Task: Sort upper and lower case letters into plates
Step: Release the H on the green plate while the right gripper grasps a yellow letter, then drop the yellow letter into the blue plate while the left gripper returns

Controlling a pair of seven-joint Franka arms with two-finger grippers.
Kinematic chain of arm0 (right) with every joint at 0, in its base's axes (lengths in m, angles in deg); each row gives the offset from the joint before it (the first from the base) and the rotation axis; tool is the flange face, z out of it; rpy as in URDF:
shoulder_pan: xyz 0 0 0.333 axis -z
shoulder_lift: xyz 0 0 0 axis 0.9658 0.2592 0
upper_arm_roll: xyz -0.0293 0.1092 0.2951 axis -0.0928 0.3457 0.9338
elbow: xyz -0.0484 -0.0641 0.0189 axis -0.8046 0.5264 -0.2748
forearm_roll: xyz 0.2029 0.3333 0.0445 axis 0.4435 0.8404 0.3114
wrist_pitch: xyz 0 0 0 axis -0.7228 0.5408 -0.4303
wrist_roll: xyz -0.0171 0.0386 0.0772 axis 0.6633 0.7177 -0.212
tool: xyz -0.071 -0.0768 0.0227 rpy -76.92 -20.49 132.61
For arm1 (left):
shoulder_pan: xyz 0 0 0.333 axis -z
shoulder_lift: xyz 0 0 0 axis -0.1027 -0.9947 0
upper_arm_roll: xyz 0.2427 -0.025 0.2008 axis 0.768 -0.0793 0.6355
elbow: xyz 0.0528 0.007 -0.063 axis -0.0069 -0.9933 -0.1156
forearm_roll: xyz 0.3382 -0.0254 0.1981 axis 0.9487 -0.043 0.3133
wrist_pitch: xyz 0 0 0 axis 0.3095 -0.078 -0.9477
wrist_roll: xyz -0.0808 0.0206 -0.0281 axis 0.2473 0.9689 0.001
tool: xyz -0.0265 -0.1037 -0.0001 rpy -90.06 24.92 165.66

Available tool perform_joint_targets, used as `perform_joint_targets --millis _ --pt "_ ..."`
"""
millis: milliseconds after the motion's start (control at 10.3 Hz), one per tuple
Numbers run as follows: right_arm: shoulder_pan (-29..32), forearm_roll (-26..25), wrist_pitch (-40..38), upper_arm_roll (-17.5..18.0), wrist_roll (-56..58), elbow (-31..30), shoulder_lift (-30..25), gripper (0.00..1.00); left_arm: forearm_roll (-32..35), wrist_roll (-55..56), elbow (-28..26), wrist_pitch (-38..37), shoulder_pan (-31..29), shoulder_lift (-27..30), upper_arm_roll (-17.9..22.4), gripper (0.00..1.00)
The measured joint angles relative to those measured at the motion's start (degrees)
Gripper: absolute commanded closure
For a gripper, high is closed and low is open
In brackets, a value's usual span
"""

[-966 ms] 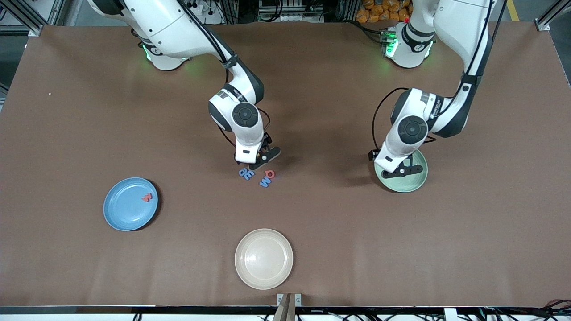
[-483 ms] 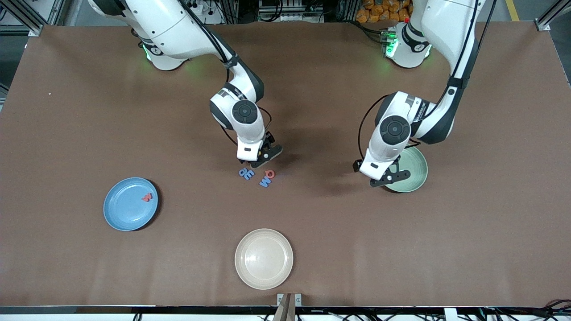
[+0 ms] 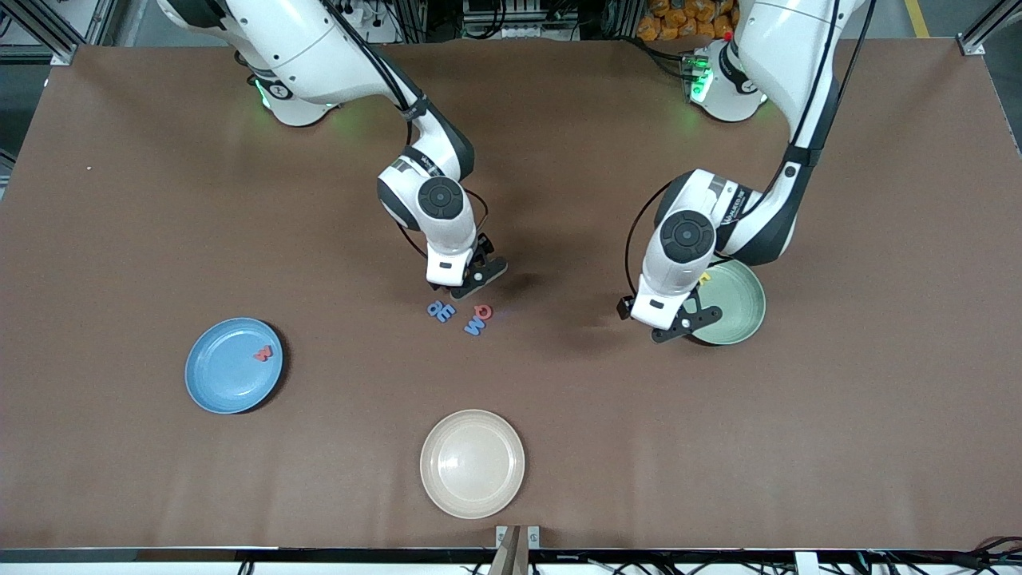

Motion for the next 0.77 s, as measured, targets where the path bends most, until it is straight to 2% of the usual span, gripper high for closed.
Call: perform_joint_targets --millis 193,290,387,773 --pt "0.0 0.0 0.0 0.0 -0.02 -0.32 -0.28 0.0 0.0 0.03 0.58 0.0 -0.11 -0.34 0.05 0.0" --pt "0.0 0.0 0.0 0.0 -0.02 -0.34 -0.39 0.93 0.0 0.03 1.02 0.0 -0.13 -0.52 0.06 0.0" --pt "0.0 0.0 -0.01 -0.01 -0.05 -0.37 -0.48 1.0 0.0 0.03 1.26 -0.04 -0.13 -0.65 0.06 0.0" --pt "0.0 0.0 -0.34 -0.04 -0.83 -0.44 -1.07 1.0 0.0 0.03 1.46 -0.11 -0.13 -1.35 0.06 0.0"
